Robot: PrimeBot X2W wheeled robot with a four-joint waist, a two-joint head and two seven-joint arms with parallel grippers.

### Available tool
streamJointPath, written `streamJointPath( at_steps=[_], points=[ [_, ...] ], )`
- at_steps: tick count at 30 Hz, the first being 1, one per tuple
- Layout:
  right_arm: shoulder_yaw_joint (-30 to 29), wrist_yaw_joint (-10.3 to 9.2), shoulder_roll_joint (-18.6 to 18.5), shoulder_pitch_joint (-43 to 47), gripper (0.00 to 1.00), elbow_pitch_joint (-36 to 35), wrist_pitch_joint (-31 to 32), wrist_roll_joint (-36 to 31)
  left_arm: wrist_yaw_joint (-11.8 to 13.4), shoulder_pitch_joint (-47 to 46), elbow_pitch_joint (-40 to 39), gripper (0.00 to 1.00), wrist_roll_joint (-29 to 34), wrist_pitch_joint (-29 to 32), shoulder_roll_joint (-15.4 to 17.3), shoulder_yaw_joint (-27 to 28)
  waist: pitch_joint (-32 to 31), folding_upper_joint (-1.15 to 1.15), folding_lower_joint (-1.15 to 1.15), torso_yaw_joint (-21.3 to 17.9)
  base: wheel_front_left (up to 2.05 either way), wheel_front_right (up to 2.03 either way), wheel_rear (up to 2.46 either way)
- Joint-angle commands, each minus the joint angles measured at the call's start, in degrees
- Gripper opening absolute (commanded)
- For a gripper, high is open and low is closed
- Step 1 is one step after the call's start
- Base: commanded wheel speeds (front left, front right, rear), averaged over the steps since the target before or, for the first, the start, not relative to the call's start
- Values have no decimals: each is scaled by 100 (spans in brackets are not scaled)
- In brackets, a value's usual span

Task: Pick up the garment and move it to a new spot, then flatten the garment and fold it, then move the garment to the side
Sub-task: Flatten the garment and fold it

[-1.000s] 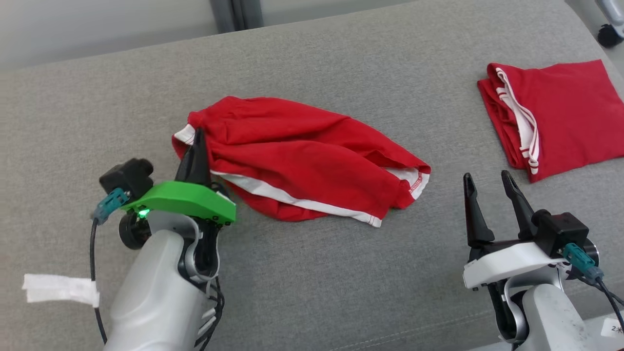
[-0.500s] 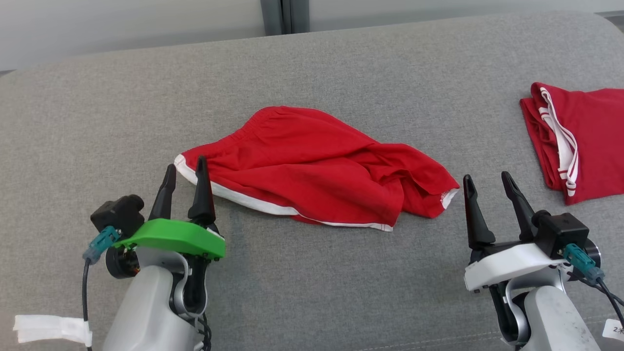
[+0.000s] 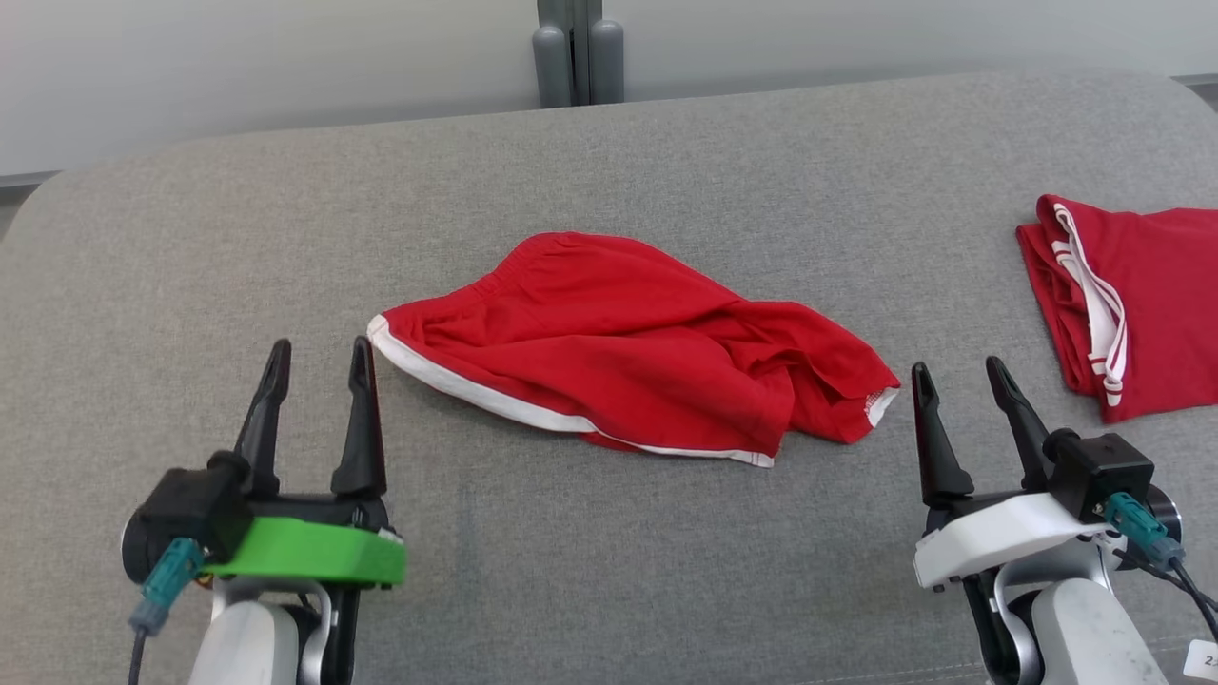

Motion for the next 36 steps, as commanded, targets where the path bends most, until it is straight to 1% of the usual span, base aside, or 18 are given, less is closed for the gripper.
streamJointPath(
  at_steps=[1, 4, 8, 10, 12, 14, 16, 19, 22, 25, 29, 32, 36],
  points=[
    [16, -4, -9, 102, 100, -7, 11, -32, -31, 213, -34, 100, 136, 1, 21, 26, -80, 0, 0, -18, 0, 0, 0],
    [48, -4, -9, 136, 100, 0, 55, -37, -38, 443, -85, 100, 176, 0, 14, 109, -149, 0, 0, -40, 0, 0, 0],
    [86, -4, -23, 189, 100, -18, 122, -25, -41, 643, -140, 100, 134, 0, 9, 78, -199, 0, 0, -31, 0, 0, 0],
    [143, -3, -28, 159, 100, -22, 251, 49, -42, 676, -152, 100, 107, 0, 4, 73, -204, 0, 0, -7, 0, 0, 0],
    [225, -3, -26, 88, 100, 4, 564, 217, -42, 682, -166, 100, 98, 0, 0, 75, -206, 0, 0, 13, 0, 0, 0],
    [304, -4, -23, -53, 100, -42, 954, 521, -43, 703, -178, 100, 88, 0, -5, 71, -210, 0, 0, 27, 0, 0, 0],
    [429, -3, -15, -186, 100, -76, 1443, 764, -43, 717, -173, 100, 71, 0, -9, 52, -206, 0, 0, 39, 0, 0, 0],
    [592, -3, -12, -430, 100, 15, 2443, 1067, -43, 710, -158, 100, 59, 0, -11, 5, -193, 0, 0, 63, 0, 0, 0],
    [565, -3, -19, -729, 100, 189, 3376, 1229, -44, 686, -137, 100, 50, 0, -11, -38, -173, 0, 0, 110, 0, 0, 0],
    [475, -2, -10, -1014, 100, 339, 3977, 1505, -44, 639, -135, 100, 54, 0, -12, -71, -151, 0, 0, 179, 0, 0, 0],
    [382, -2, -8, -1324, 100, 603, 4675, 1701, -44, 566, -107, 100, 7, 0, -13, -104, -92, 0, 0, 262, 0, 0, 0],
    [325, -2, -10, -1533, 100, 737, 4908, 1948, -43, 517, -102, 100, -2, 0, -11, -133, -48, 0, 0, 309, 0, 0, 0],
    [365, -2, -9, -1761, 100, 979, 4991, 2225, -43, 484, -81, 100, -19, 0, -13, -168, -1, 0, 0, 350, 0, 0, 0]
  ],
)
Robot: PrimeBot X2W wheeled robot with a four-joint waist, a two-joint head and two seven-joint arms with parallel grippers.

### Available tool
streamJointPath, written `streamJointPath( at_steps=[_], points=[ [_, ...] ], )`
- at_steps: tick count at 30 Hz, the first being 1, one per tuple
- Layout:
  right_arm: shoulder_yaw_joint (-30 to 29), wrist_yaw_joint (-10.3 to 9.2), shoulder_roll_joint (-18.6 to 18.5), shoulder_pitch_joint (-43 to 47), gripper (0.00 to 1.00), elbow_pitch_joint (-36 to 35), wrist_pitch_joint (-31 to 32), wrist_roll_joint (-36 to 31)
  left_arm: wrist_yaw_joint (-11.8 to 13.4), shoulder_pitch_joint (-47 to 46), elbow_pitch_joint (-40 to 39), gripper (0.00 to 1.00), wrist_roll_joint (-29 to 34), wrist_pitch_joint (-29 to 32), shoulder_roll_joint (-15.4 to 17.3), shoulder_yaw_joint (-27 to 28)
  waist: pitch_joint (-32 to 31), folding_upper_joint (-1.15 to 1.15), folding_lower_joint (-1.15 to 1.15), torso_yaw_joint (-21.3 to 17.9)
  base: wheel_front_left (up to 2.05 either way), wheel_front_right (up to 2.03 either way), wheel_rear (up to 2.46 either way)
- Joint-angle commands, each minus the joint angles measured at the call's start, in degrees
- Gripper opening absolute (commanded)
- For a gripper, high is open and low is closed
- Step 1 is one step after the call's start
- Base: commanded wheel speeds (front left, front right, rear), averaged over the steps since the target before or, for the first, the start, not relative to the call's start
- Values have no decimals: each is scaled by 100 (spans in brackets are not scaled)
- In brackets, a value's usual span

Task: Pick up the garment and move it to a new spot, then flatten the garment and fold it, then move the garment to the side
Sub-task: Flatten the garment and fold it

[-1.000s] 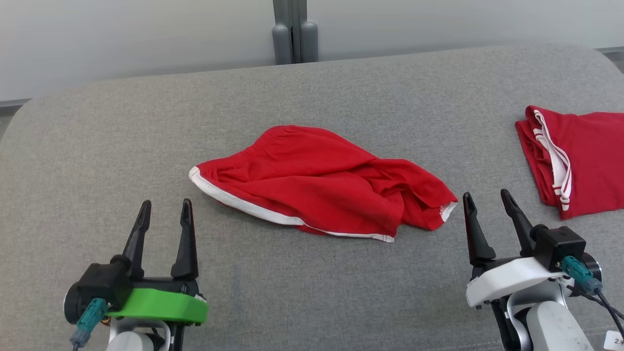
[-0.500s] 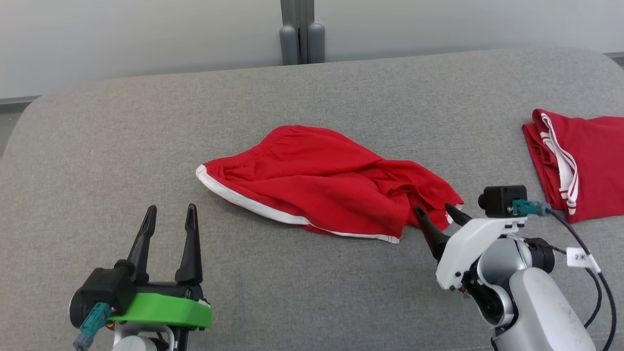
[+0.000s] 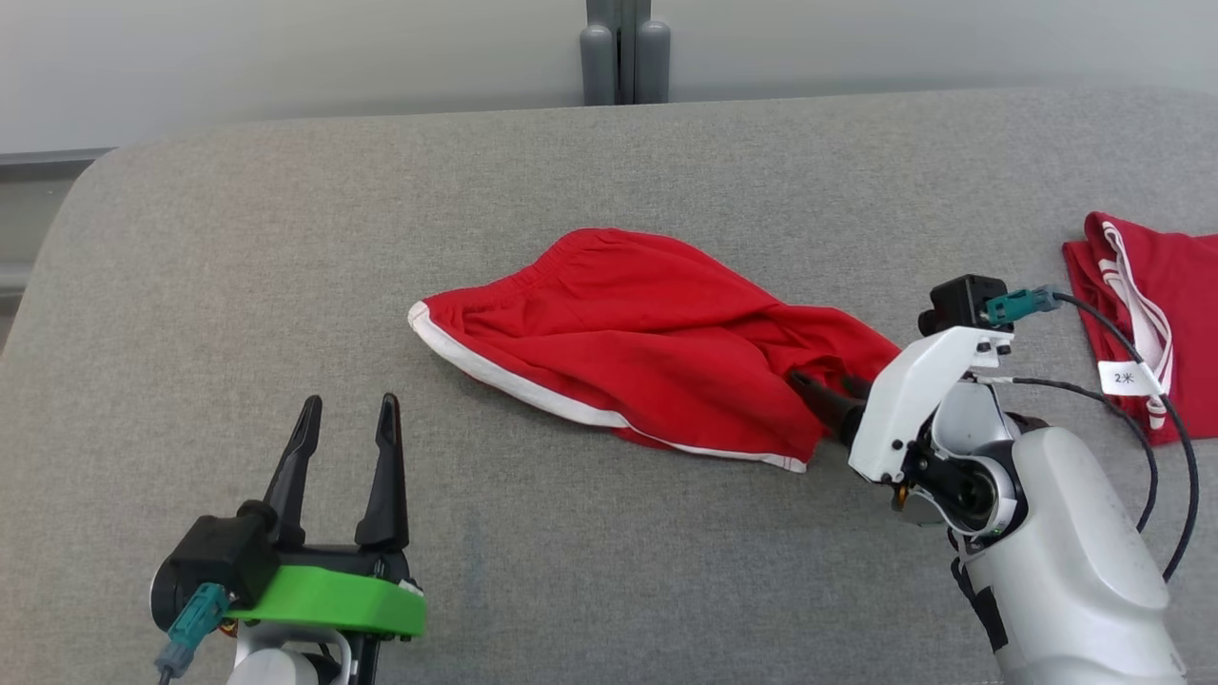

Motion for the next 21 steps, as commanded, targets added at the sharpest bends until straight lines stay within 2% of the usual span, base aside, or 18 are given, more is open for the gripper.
streamJointPath(
  at_steps=[1, 6, 11, 12, 13, 17, 21],
  points=[
    [61, 2, -5, -68, 100, 128, 62, 104, -27, -99, 21, 100, -15, 0, 9, -12, 31, 0, 0, 28, 0, 0, 0],
    [197, 2, -7, -243, 100, 640, 132, 189, -27, -187, 42, 100, -51, 0, 10, -91, 106, 0, 0, 106, 0, 0, 0],
    [372, 2, -10, -422, 100, 929, -88, 260, -27, -259, 44, 100, -99, 0, 10, -118, 177, 0, 0, 155, 0, 0, 0],
    [386, 2, -11, -478, 44, 979, -192, 204, -27, -271, 45, 100, -110, 0, 9, -120, 189, 0, 0, 162, 0, 0, 0],
    [379, 2, -11, -521, 0, 1013, -299, 140, -27, -274, 47, 100, -112, 0, 9, -124, 196, 0, 0, 167, 0, 0, 0],
    [251, 2, -12, -694, 0, 1160, -640, -309, -27, -283, 57, 100, -127, 0, 9, -116, 211, 0, 0, 181, 0, 0, 0],
    [-68, 2, -11, -808, 0, 1127, -781, -1035, -27, -287, 32, 100, -134, 0, 9, -88, 216, 0, 0, 184, 0, 0, 0]
  ],
)
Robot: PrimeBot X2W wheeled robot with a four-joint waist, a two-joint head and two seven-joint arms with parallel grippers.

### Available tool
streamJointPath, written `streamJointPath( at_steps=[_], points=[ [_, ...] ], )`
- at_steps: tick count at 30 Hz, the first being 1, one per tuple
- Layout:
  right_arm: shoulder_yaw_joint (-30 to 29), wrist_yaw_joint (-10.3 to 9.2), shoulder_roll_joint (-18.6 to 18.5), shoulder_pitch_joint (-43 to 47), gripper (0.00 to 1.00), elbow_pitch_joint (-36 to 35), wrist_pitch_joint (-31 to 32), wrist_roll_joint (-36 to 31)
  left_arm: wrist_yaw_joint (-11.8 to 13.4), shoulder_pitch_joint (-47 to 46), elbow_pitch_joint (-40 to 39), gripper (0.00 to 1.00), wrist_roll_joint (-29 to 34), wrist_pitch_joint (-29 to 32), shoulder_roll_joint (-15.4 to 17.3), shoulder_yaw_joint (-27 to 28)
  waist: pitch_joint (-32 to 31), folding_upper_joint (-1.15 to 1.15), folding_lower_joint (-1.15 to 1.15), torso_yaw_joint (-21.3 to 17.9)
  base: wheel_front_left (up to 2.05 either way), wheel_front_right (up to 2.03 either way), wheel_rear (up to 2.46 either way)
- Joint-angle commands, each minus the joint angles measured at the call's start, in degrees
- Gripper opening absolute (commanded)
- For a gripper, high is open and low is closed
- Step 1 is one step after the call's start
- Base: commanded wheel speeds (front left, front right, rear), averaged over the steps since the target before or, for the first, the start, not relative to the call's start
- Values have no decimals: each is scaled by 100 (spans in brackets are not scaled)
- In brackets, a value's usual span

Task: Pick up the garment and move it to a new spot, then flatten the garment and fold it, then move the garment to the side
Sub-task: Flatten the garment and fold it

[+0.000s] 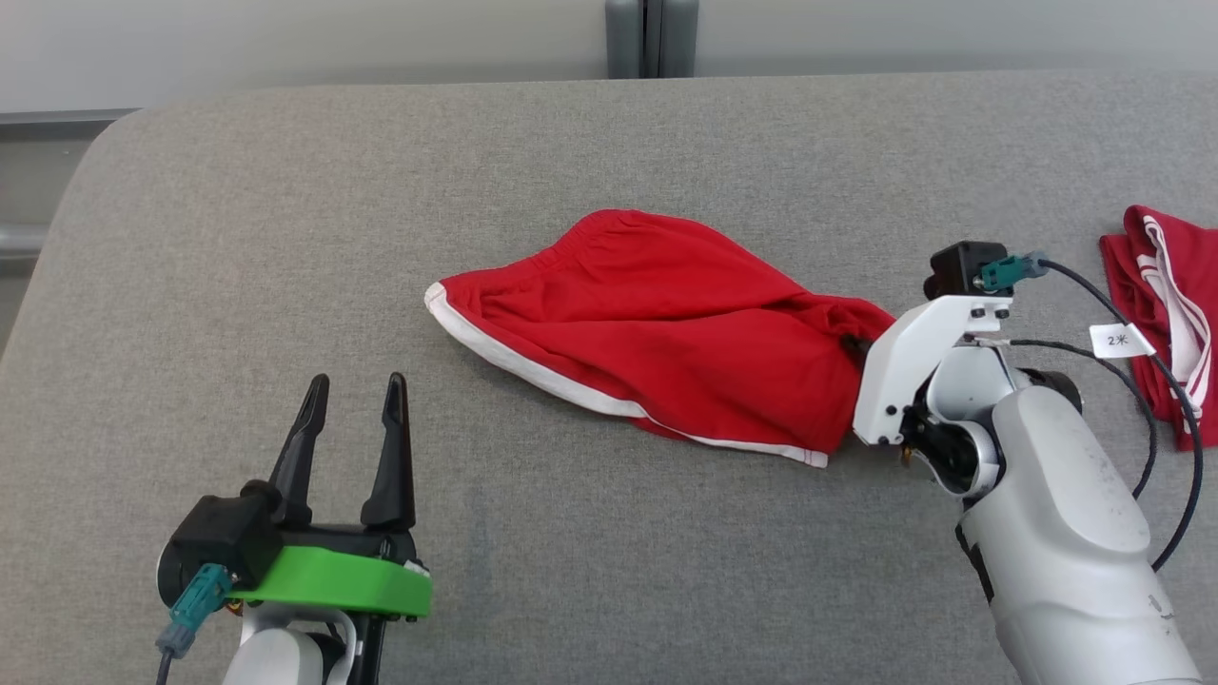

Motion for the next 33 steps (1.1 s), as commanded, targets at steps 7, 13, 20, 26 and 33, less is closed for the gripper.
streamJointPath(
  at_steps=[7, 13, 20, 26, 33],
  points=[
    [-738, 1, -17, -227, 0, -415, 69, -1055, -26, -115, -50, 100, -39, 0, 10, -4, 28, 0, 0, 39, 0, 0, 0],
    [-1090, 2, -16, -527, 0, -769, -162, -1744, -26, -183, -89, 100, -39, 0, 10, -52, 126, 0, 0, 119, 0, 0, 0],
    [-1090, 0, -220, -1226, 0, -216, -510, -2158, -26, -369, -88, 100, -3, 0, 10, -203, 307, 0, 0, 341, 0, 0, 0],
    [-1221, 0, -178, -1460, 100, 353, -806, -2350, -26, -446, -88, 100, -47, 0, 11, -214, 349, 0, 0, 422, 0, 0, 0],
    [-926, 0, -330, -950, 100, 186, -1274, -2337, -24, -271, -16, 100, 31, 1, 11, -30, 73, 0, 0, 281, 0, 0, 0]
  ],
)
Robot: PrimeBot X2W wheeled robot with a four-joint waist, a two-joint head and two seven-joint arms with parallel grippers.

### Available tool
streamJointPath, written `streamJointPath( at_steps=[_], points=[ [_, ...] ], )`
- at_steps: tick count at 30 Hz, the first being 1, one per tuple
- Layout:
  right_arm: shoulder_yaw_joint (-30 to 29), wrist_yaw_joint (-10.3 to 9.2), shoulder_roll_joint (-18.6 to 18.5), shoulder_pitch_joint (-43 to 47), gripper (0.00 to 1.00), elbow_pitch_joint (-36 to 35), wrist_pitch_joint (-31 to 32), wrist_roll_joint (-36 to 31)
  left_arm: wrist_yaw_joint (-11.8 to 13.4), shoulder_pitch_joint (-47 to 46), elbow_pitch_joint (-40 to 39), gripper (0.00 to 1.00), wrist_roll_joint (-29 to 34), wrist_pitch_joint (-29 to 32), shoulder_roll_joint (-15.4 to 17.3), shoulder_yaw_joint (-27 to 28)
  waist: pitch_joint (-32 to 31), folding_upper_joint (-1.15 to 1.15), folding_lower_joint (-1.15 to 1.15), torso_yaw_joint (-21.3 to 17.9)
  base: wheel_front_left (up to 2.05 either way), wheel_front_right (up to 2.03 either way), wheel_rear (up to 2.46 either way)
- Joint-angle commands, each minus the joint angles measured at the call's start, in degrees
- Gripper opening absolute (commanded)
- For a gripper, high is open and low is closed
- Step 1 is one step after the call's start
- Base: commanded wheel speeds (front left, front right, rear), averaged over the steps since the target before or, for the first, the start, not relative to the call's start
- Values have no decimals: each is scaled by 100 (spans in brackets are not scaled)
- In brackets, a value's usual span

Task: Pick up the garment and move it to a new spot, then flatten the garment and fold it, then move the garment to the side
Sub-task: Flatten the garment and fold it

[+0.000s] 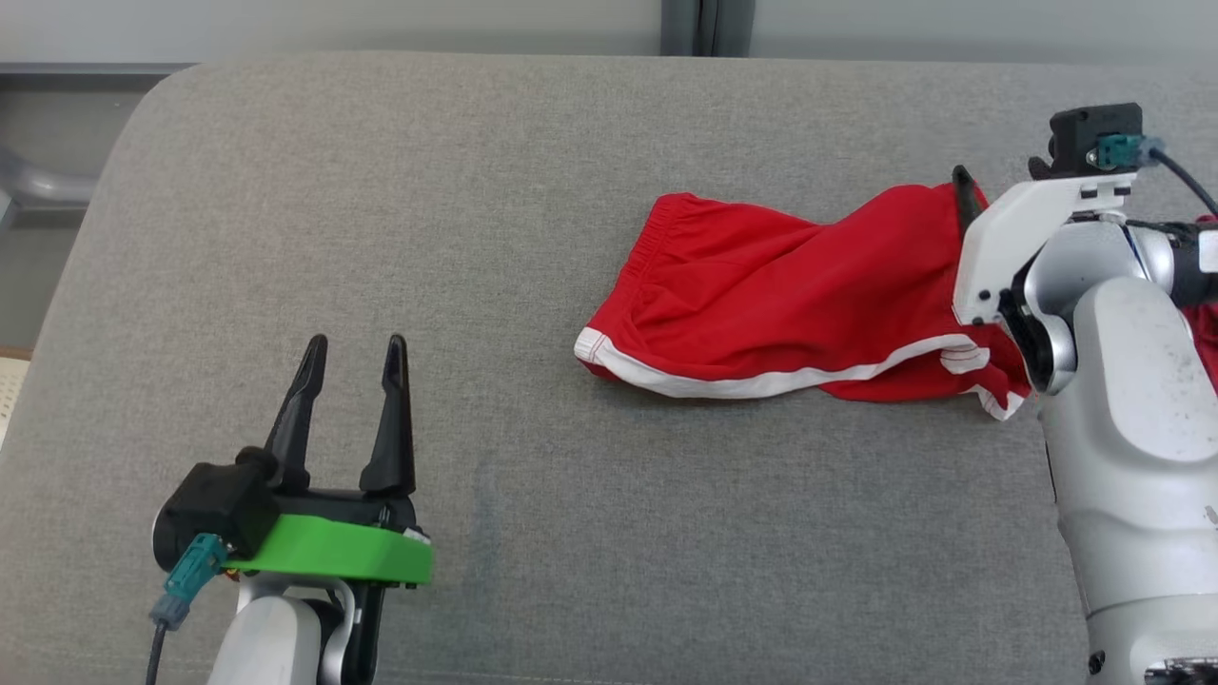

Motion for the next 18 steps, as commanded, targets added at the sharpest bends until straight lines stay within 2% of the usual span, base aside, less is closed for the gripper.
streamJointPath(
  at_steps=[1, 11, 15, 18],
  points=[
    [80, -2, -42, 213, 100, -176, -166, 64, -20, 102, 24, 100, 39, 0, 13, 79, -164, 0, 0, -149, 0, 0, 0],
    [591, -3, -185, 1883, 100, -1923, -1815, 428, -18, 328, 142, 100, 106, 0, 15, 506, -545, 0, 0, -541, 0, 0, 0],
    [610, -3, -137, 2459, 100, -2296, -2468, 656, -18, 382, 249, 100, 147, 1, 14, 605, -660, 0, 0, -678, 0, 0, 0],
    [517, -3, -34, 2818, 100, -2384, -2731, 714, -18, 393, 355, 100, 176, 0, 14, 625, -760, 0, 0, -774, 0, 0, 0]
  ],
)
